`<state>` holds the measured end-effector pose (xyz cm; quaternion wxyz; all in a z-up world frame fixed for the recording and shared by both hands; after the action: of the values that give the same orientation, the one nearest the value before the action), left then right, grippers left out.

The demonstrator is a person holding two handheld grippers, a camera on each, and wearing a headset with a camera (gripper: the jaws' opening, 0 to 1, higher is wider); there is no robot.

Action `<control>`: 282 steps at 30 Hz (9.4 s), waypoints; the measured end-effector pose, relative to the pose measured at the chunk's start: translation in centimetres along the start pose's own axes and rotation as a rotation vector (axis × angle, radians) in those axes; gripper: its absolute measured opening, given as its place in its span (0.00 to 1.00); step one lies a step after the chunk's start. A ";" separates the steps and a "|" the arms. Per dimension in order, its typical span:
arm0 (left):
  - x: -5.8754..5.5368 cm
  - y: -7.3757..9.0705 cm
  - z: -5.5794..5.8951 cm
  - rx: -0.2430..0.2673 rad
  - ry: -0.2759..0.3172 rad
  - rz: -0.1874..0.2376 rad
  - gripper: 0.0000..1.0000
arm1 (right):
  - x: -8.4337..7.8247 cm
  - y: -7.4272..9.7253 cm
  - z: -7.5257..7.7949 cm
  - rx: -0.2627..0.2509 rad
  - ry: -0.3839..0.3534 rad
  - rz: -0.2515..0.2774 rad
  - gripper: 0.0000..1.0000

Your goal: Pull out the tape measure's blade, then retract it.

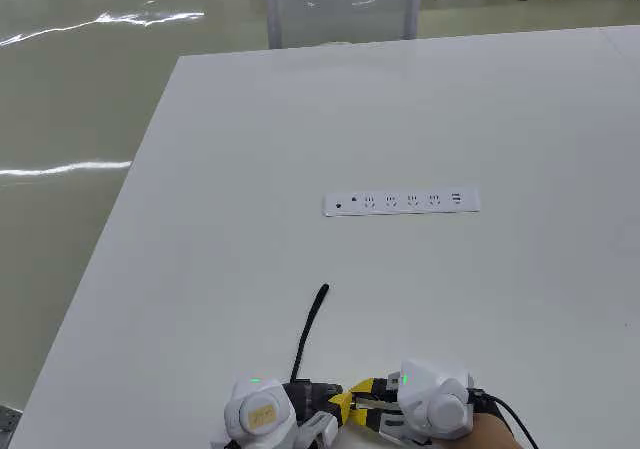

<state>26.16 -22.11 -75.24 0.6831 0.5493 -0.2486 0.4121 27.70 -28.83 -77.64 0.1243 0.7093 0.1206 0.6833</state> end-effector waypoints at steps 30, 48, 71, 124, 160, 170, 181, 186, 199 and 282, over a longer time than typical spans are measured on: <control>0.0 0.0 0.0 -0.002 0.002 -0.003 0.64 | -0.1 0.4 -0.1 0.002 0.031 0.005 0.13; 0.0 0.0 0.0 -0.002 0.000 -0.004 0.63 | 0.0 0.0 -0.2 0.016 0.041 0.000 0.09; 0.1 0.0 -0.1 -0.005 0.002 -0.001 0.64 | 0.1 -0.2 -0.2 0.025 0.082 -0.021 0.12; 0.2 1.7 0.6 -0.218 -0.194 0.011 0.76 | 0.7 2.1 -0.6 -0.127 -0.022 -0.002 0.36; 1.2 4.1 0.6 -0.380 -0.300 0.077 0.74 | 2.2 6.7 -1.9 -0.308 -0.129 0.078 0.44; 1.6 5.2 0.0 -0.420 -0.316 0.092 0.75 | 2.6 8.4 -2.6 -0.347 -0.149 0.089 0.48; 1.5 6.8 -1.1 -0.430 -0.322 0.099 0.75 | 2.9 10.3 -3.1 -0.387 -0.151 0.099 0.52; 1.4 7.4 -1.5 -0.435 -0.325 0.102 0.75 | 3.1 11.0 -3.5 -0.400 -0.148 0.100 0.52; 1.1 8.8 -3.1 -0.425 -0.309 0.107 0.75 | 2.9 12.1 -4.8 -0.437 -0.170 0.116 0.53; -1.8 15.8 -7.9 -0.428 -0.248 0.109 0.82 | 0.7 19.2 -10.2 -0.554 -0.237 0.113 0.64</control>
<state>11.11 -14.18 -70.26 0.7248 0.4243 -0.4414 0.3158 17.52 -46.53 -70.09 0.2878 0.7288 -0.1254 0.6085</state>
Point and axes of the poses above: the centre of the closed fingertips' face, and the gripper's own axes: y roughly backward along the fingers, z roughly to its right, x roughly out of its top, the point moved 2 cm from there along y, roughly backward along the fingers, and after that the axes turned 12 degrees about z, right-handed, at the moved point
